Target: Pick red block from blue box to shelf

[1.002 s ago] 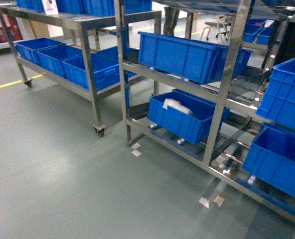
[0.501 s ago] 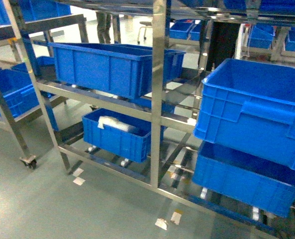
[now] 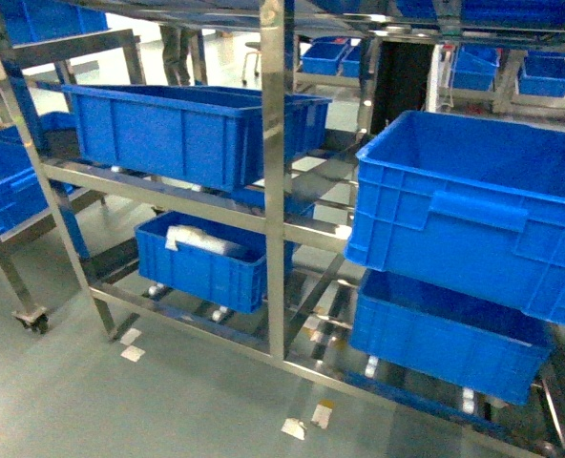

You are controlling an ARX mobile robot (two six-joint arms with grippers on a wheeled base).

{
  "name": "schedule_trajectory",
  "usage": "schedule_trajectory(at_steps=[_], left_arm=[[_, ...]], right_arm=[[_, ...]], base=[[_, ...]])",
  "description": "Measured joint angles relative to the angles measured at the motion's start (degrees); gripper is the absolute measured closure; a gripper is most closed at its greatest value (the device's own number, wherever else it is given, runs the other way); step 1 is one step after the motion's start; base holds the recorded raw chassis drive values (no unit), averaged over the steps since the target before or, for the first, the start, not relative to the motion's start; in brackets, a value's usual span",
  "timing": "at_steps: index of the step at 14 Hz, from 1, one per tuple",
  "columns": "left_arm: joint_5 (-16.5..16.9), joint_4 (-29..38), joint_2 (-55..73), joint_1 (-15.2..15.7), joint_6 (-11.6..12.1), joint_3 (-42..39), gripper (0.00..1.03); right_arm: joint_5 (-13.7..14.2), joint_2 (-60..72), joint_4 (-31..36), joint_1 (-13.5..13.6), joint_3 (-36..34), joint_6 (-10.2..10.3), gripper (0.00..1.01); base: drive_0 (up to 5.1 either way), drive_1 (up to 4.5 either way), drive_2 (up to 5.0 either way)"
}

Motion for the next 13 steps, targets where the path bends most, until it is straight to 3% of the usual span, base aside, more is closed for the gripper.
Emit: schedule_trajectory(at_steps=[13], left_arm=[[0.0,0.0,0.0,-0.1,0.0,0.0,0.05]], right_arm=[[0.0,-0.1,0.0,0.0,0.0,0.0,0.75]], base=[[-0.3,-0.32,-0.3]])
